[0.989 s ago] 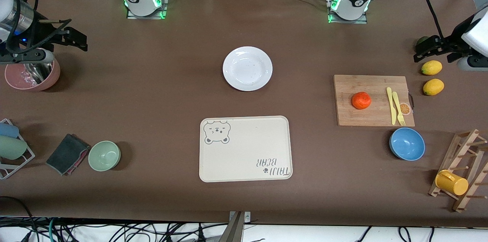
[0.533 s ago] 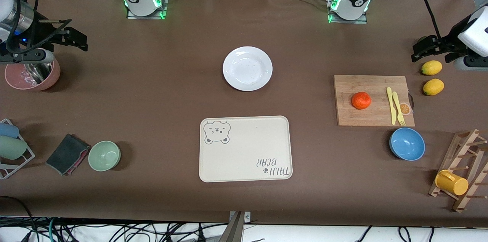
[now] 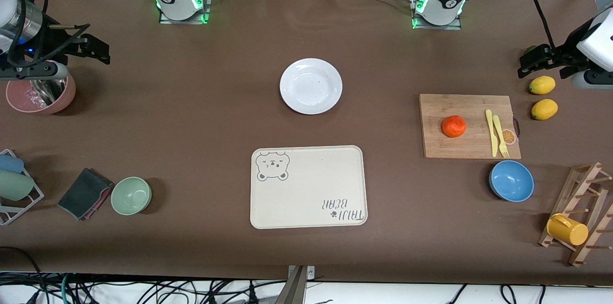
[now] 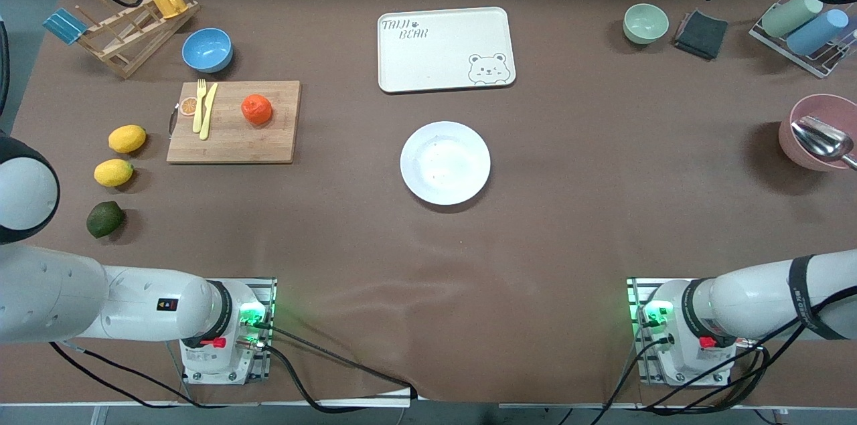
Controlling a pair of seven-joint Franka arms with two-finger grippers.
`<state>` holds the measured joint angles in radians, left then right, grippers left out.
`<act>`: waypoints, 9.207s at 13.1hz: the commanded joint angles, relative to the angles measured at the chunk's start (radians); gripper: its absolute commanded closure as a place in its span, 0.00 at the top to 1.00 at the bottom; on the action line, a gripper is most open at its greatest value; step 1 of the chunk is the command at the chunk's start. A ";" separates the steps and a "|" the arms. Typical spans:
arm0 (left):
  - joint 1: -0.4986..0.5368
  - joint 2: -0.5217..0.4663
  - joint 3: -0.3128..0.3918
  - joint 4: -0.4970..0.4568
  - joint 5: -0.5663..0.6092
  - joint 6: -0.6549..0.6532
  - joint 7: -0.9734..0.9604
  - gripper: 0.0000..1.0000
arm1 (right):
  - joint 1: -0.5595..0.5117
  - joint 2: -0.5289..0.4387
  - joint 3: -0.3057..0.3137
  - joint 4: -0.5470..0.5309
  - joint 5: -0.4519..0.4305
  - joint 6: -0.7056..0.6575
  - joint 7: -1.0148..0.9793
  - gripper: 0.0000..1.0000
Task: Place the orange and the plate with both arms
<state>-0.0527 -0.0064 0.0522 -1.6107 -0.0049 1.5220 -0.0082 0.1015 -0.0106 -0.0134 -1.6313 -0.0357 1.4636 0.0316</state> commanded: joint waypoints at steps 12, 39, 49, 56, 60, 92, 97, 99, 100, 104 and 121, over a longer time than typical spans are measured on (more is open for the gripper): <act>0.011 0.006 0.001 0.026 -0.009 -0.025 0.002 1.00 | 0.000 -0.002 0.000 0.016 0.017 -0.020 -0.009 1.00; -0.015 0.307 -0.003 0.018 -0.017 0.009 0.105 1.00 | 0.000 -0.002 0.000 0.016 0.019 -0.020 -0.009 1.00; -0.024 0.424 -0.012 -0.185 -0.015 0.383 0.105 1.00 | 0.000 0.000 -0.002 0.016 0.019 -0.020 -0.009 1.00; -0.010 0.505 -0.017 -0.204 -0.023 0.431 0.106 1.00 | 0.000 0.001 -0.002 0.014 0.019 -0.020 -0.009 1.00; -0.007 0.534 -0.017 -0.207 -0.024 0.463 0.106 1.00 | 0.000 0.000 -0.002 0.016 0.019 -0.020 -0.009 1.00; -0.004 0.591 -0.017 -0.184 -0.076 0.442 0.087 0.24 | 0.000 0.000 0.004 0.014 0.025 -0.022 -0.009 1.00; -0.006 0.583 -0.129 -0.101 -0.119 0.308 -0.062 0.20 | 0.000 0.000 0.003 0.013 0.042 -0.052 -0.007 1.00; -0.006 0.583 -0.202 -0.078 -0.133 0.265 -0.171 0.20 | -0.005 0.003 -0.005 0.013 0.053 -0.049 -0.007 1.00; -0.006 0.583 -0.245 -0.078 -0.159 0.265 -0.240 0.20 | -0.005 0.003 -0.019 0.013 0.054 -0.051 -0.007 1.00; -0.010 0.585 -0.434 -0.078 -0.213 0.286 -0.549 0.20 | -0.009 0.008 -0.039 0.008 0.079 -0.048 -0.007 1.00; -0.397 0.727 -0.496 -0.153 -0.242 0.807 -1.099 0.21 | -0.011 0.012 -0.066 0.005 0.117 -0.068 -0.009 1.00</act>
<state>-0.4454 0.7290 -0.4507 -1.7514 -0.2350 2.3142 -1.1031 0.0948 0.0047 -0.0795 -1.6318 0.0657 1.4088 0.0316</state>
